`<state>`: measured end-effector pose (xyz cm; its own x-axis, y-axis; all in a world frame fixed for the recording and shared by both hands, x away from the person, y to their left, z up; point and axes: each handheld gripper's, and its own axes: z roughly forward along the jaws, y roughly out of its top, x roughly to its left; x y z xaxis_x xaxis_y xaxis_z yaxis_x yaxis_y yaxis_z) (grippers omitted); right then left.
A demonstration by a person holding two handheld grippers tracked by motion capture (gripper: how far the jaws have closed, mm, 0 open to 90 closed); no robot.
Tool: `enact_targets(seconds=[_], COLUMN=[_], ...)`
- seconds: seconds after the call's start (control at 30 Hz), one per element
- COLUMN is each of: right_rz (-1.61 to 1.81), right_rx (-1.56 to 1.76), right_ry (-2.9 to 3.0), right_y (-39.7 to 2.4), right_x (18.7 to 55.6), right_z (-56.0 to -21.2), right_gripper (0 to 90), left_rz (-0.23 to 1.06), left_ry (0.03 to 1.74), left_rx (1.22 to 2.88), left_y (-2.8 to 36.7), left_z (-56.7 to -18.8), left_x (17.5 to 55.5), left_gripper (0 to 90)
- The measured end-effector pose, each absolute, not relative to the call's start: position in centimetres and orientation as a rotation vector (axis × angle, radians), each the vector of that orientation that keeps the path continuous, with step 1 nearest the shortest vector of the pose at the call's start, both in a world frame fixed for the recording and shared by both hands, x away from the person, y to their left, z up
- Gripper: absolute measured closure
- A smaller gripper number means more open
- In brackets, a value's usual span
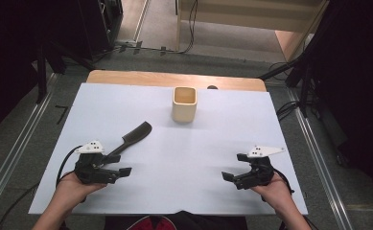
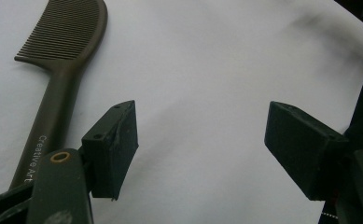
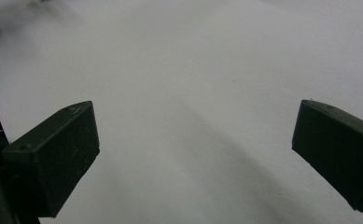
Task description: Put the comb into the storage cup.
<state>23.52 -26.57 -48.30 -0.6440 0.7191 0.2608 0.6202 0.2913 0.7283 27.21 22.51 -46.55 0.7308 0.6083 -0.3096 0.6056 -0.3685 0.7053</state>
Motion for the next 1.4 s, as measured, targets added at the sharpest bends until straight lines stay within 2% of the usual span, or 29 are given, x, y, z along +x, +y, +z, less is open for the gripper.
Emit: enact_targets(seconds=[1.4], right_rz=[1.298], right_rx=[1.251], right_ry=[2.434], right_y=[-26.65], right_x=[23.84], right_z=[-48.51], right_gripper=[0.0], left_rz=[0.022], left_ry=[0.894], left_rx=[2.101], left_y=[22.83], left_z=[-46.54], left_x=[27.36], left_gripper=[27.7])
